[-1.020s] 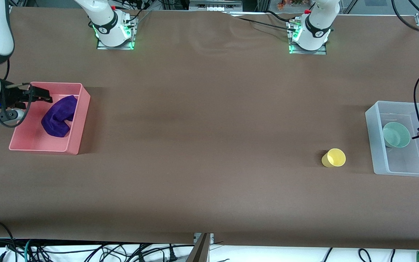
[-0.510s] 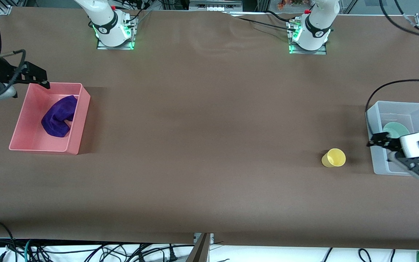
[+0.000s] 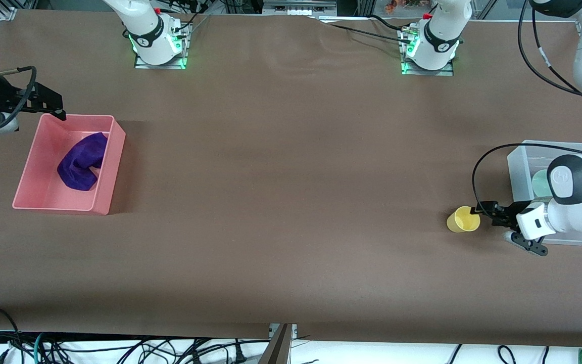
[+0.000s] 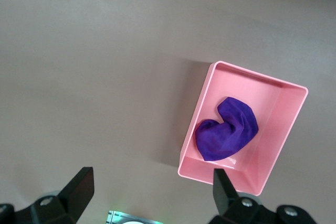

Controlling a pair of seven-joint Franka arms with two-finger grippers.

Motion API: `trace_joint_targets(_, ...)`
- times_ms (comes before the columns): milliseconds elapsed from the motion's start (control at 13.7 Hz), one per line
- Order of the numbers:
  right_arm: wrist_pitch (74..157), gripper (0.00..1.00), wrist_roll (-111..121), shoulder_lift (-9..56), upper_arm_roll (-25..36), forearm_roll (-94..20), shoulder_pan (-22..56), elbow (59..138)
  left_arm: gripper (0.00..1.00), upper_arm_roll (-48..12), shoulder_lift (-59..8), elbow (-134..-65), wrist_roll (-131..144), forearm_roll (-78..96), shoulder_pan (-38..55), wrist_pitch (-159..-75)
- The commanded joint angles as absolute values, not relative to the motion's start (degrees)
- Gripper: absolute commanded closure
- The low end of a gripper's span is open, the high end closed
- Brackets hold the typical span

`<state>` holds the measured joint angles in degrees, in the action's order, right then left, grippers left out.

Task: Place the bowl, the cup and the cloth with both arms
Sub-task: 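Release the bowl and grasp the yellow cup with the left gripper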

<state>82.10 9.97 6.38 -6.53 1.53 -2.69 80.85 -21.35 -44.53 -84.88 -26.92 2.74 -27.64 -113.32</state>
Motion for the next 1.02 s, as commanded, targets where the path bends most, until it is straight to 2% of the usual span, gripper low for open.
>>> trace_joint_targets(0, 81.3, 0.0, 8.4, 6.8, -7.0, 2.0, -3.2, 80.5, 0.66, -21.2, -46.6, -83.7, -21.5, 4.3, -27.2, -113.8)
trace_joint_targets(73, 81.3, 0.0, 8.5, 7.0, -6.9, 1.9, -3.3, 80.5, 1.0, -21.2, -46.6, -83.7, -21.6, 4.2, -27.2, -114.1)
trace_joint_targets(583, 82.1, 0.0, 8.4, 7.6, -6.8, 1.9, -3.0, 80.4, 1.0, -21.4, -44.9, -82.4, -22.1, 3.5, -28.3, -112.8)
trace_joint_targets(801, 82.1, 0.0, 8.4, 7.6, -6.9, 2.0, -2.9, 80.3, 1.0, -21.2, -40.4, -77.0, -27.8, -1.5, -28.3, -101.0)
trace_joint_targets(947, 82.1, 0.0, 8.3, 7.8, -6.9, 2.0, -2.9, 80.3, 1.0, -21.1, -35.8, -76.4, -37.4, -8.1, -29.0, -98.1)
